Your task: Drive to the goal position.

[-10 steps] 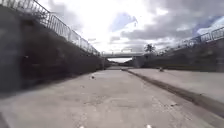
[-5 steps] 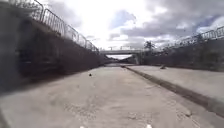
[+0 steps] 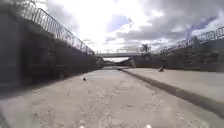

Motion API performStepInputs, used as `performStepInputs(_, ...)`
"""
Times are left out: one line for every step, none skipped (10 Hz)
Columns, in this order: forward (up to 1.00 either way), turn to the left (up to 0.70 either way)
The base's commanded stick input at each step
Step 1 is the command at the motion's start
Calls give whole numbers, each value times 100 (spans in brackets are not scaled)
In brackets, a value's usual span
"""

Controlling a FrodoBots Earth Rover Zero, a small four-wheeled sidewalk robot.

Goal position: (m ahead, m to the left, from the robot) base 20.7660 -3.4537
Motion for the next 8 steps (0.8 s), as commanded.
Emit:
performStepInputs(100,0)
performStepInputs(100,0)
performStepInputs(100,0)
performStepInputs(100,0)
performStepInputs(100,0)
performStepInputs(100,0)
performStepInputs(100,0)
performStepInputs(100,0)
